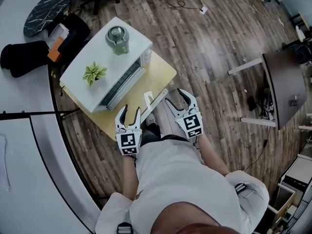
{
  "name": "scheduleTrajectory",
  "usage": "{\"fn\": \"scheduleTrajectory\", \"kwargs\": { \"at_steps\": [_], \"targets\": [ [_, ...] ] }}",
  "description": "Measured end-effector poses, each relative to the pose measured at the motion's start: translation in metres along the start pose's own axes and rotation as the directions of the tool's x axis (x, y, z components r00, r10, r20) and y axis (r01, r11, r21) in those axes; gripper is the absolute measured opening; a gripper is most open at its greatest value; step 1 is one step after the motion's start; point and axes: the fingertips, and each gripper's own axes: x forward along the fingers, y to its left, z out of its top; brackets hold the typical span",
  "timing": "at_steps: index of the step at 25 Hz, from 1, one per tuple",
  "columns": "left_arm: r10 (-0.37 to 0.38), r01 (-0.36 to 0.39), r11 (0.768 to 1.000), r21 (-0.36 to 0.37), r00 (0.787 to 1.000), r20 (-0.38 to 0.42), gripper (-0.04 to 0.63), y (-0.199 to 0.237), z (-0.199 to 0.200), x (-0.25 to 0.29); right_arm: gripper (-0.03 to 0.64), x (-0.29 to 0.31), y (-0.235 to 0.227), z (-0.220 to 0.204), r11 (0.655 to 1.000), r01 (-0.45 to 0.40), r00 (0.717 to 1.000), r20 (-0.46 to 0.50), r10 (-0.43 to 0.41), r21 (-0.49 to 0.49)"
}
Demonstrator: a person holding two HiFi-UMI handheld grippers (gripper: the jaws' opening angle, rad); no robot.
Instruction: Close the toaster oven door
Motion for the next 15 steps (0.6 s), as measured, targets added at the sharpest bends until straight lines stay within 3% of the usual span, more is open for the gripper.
{"fn": "scheduleTrajectory", "kwargs": {
  "at_steps": [9,15],
  "targets": [
    [0.012,-0.018,0.997,-0.081,0.997,-0.075,0.213,0.021,-0.037,0.037,0.261,0.050,-0.012,-0.041,0.999,-0.046,0.990,-0.135,0.043,-0.016],
    [0.089,-0.110,0.984,-0.142,0.985,-0.148,0.230,0.028,-0.069,0.041,0.261,0.074,-0.013,-0.072,0.989,-0.142,0.969,-0.210,0.133,-0.028]
  ]
}}
